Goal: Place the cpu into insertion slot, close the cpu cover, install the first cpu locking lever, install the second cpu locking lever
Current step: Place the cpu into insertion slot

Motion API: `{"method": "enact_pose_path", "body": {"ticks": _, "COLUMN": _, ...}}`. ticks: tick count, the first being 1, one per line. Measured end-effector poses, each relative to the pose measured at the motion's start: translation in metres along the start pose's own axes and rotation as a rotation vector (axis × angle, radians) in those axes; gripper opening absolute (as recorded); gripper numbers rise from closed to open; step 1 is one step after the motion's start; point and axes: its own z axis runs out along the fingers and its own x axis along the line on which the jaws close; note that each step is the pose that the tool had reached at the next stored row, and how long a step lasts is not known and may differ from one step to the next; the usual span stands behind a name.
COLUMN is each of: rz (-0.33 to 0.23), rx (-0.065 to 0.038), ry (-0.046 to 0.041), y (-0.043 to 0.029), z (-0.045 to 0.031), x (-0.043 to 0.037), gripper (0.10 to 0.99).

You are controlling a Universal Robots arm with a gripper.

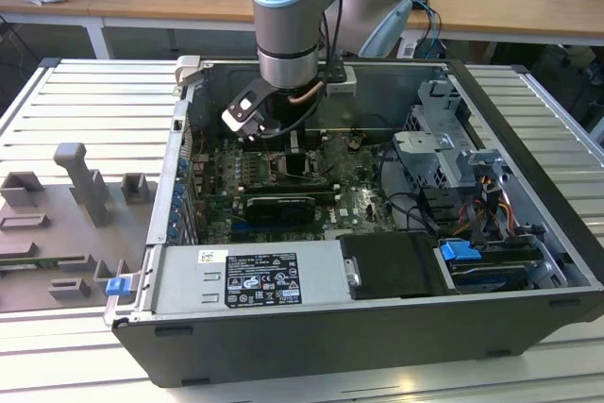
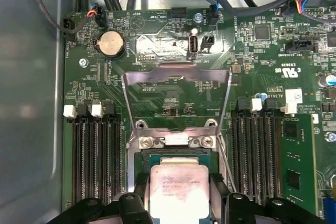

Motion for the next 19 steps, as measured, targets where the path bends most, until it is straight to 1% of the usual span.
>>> {"method": "enact_pose_path", "body": {"ticks": 8, "rz": 0.000, "rx": 0.000, "ry": 0.0009, "y": -0.0001, "z": 0.0012, "x": 0.0009, "gripper": 0.549}}
{"method": "enact_pose_path", "body": {"ticks": 9, "rz": 0.000, "rx": 0.000, "ry": 0.0006, "y": -0.0001, "z": 0.0012, "x": 0.0009, "gripper": 0.612}}
{"method": "enact_pose_path", "body": {"ticks": 13, "rz": 0.000, "rx": 0.000, "ry": 0.0002, "y": -0.0002, "z": 0.0010, "x": 0.0008, "gripper": 0.612}}
{"method": "enact_pose_path", "body": {"ticks": 16, "rz": 0.000, "rx": 0.000, "ry": 0.0003, "y": 0.0001, "z": -0.0021, "x": 0.0009, "gripper": 0.612}}
{"method": "enact_pose_path", "body": {"ticks": 19, "rz": 0.000, "rx": 0.005, "ry": 0.0002, "y": 0.0009, "z": -0.0088, "x": 0.0010, "gripper": 0.612}}
